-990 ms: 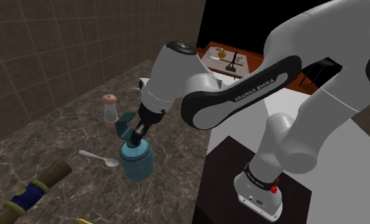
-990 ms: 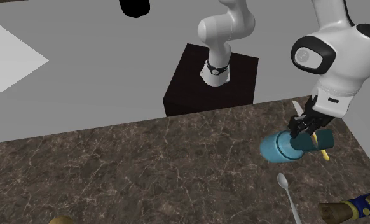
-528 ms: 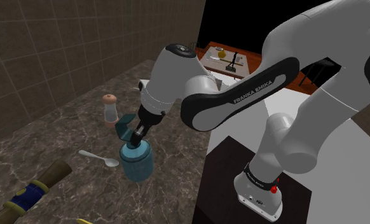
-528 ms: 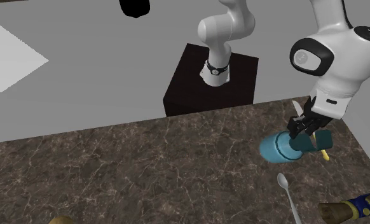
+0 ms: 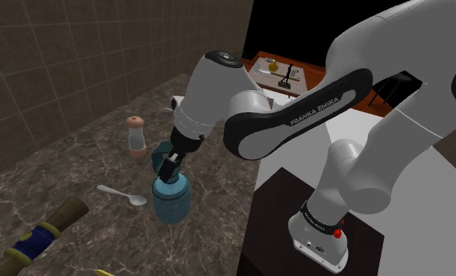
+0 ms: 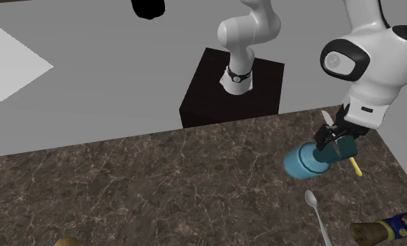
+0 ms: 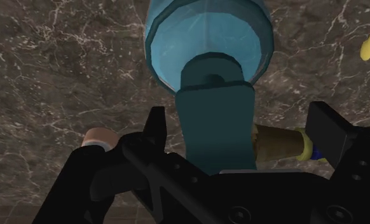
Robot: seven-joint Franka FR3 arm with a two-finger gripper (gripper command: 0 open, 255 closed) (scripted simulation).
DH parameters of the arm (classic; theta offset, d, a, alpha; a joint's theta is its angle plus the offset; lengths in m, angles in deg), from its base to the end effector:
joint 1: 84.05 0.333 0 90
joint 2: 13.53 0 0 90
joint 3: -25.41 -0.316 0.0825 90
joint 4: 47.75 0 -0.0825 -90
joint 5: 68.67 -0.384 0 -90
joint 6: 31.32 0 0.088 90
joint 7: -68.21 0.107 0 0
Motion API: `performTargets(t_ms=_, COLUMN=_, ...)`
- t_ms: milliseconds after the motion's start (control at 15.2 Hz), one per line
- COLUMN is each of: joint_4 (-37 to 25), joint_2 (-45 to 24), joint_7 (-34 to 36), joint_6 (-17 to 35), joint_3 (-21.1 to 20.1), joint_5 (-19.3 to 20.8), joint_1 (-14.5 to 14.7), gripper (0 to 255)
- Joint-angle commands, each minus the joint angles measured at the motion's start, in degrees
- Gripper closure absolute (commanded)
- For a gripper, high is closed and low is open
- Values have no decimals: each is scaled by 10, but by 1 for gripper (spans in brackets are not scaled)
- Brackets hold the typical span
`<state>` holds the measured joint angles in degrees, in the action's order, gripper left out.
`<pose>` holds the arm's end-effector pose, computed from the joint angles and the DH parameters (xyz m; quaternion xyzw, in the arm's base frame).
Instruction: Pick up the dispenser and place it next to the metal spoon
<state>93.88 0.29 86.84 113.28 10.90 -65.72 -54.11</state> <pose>0.3374 0.3334 0.4086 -0.9593 -0.2398 -0.1456 0.0332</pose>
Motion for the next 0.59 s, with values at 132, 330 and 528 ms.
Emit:
performTargets(t_ms=132, joint_4=-13, joint_2=55, joint_7=-15, joint_6=-67, joint_3=7, joint_5=-20, joint_1=10, gripper=0)
performTargets(t_ms=330, joint_4=-13, joint_2=55, joint_7=-15, joint_6=-67, joint_3=8, joint_5=-20, joint_1=10, gripper=0)
performTargets(t_ms=528, joint_4=-13, joint_2=55, joint_7=-15, joint_6=-67, joint_3=8, joint_5=-20, joint_1=10, gripper=0)
